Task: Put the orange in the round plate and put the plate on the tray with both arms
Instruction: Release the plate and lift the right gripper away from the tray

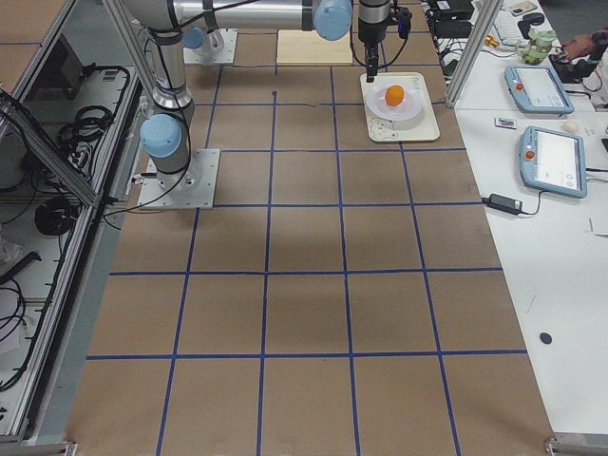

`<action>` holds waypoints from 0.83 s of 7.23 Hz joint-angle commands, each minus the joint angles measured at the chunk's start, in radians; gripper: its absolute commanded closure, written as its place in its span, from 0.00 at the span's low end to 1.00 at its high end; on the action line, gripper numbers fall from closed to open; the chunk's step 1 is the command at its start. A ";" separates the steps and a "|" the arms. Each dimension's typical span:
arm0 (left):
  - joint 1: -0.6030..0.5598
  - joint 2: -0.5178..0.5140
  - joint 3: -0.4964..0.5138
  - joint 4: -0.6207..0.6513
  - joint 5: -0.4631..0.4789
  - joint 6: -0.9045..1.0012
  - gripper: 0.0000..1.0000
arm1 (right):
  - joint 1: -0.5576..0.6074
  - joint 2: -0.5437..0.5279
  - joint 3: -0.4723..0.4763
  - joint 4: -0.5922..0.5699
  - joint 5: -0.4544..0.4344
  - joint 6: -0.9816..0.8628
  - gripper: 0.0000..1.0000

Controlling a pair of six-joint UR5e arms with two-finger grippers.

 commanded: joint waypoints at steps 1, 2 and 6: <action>0.006 0.002 0.016 -0.073 0.074 -0.007 0.00 | 0.003 -0.099 0.063 0.022 -0.007 -0.011 0.00; 0.008 -0.001 0.016 -0.070 0.081 0.000 0.00 | 0.001 -0.095 0.078 0.022 -0.005 -0.010 0.00; 0.006 0.003 0.011 -0.067 0.081 0.007 0.00 | 0.003 -0.105 0.126 0.020 -0.005 -0.007 0.00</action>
